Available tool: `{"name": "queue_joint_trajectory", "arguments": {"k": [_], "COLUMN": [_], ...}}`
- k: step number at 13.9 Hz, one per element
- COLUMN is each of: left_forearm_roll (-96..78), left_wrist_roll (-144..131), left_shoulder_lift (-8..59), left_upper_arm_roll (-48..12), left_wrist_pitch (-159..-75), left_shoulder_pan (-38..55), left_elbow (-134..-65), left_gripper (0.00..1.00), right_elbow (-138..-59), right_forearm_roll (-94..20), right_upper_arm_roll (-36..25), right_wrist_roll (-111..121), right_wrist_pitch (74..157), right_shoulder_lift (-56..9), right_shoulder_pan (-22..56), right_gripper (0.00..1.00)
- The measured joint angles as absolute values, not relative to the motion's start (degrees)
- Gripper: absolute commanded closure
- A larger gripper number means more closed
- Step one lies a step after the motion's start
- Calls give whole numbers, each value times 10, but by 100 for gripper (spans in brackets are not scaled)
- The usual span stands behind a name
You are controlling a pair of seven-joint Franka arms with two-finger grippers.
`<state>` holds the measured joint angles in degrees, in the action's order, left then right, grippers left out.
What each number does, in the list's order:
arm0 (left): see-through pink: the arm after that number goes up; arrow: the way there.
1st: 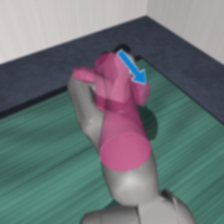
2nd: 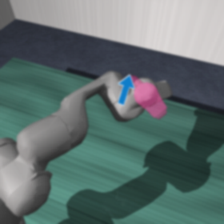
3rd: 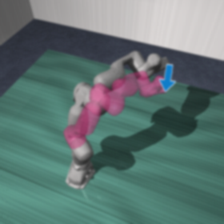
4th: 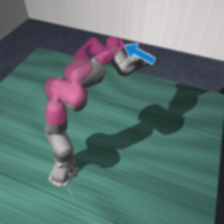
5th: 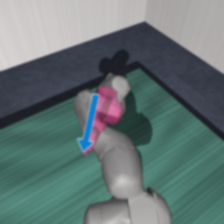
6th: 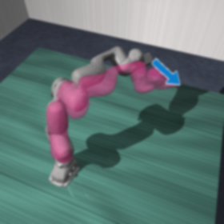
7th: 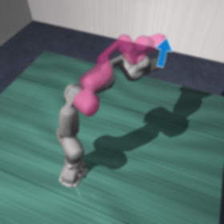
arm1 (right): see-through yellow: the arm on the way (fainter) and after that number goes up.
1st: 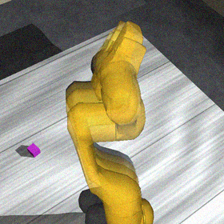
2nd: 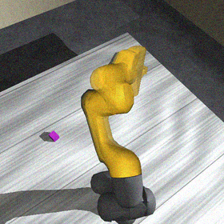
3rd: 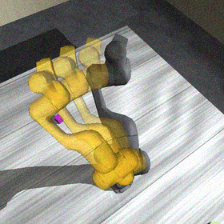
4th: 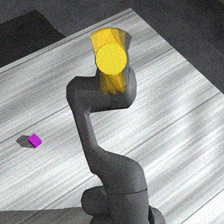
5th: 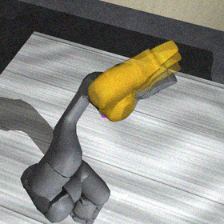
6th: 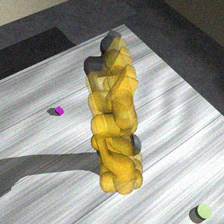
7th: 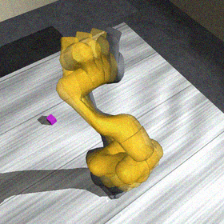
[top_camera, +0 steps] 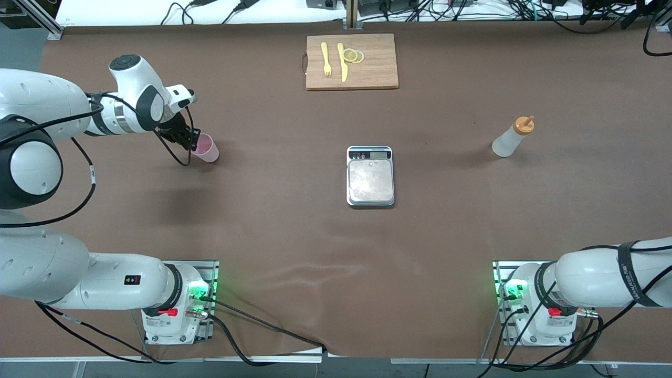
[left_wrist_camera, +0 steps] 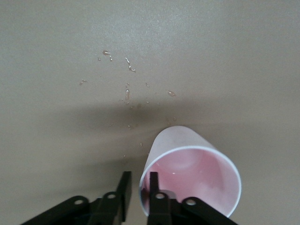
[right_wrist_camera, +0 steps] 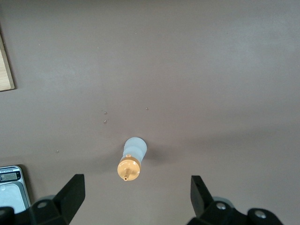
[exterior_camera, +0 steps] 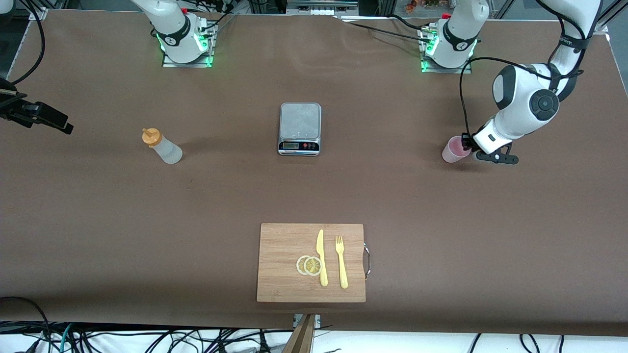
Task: Add sauce to pink cup with both arms
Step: 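Carry the pink cup with the left gripper onto the scale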
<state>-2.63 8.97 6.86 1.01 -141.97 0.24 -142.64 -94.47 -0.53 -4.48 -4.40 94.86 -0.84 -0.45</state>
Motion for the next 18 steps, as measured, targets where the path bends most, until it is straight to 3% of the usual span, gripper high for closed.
{"name": "queue_joint_trajectory", "arguments": {"k": [7,18], "left_forearm_roll": [-27,-104], "left_wrist_roll": [47,-333], "left_shoulder_lift": [59,80], "left_upper_arm_roll": [6,-54], "left_wrist_pitch": [-1422,-1326], "left_shoulder_pan": [44,355], "left_elbow": [-1407,-1252], "left_gripper": [100,100], "right_elbow": [-945,-945], "right_forearm_roll": [-5,-5], "right_upper_arm_roll": [-45,-44], "right_wrist_roll": [-44,-44], "right_wrist_pitch": [949,949], "right_shoulder_lift": [-8,-8], "right_shoulder_pan": [-4,-4], "right_gripper": [0,0]}}
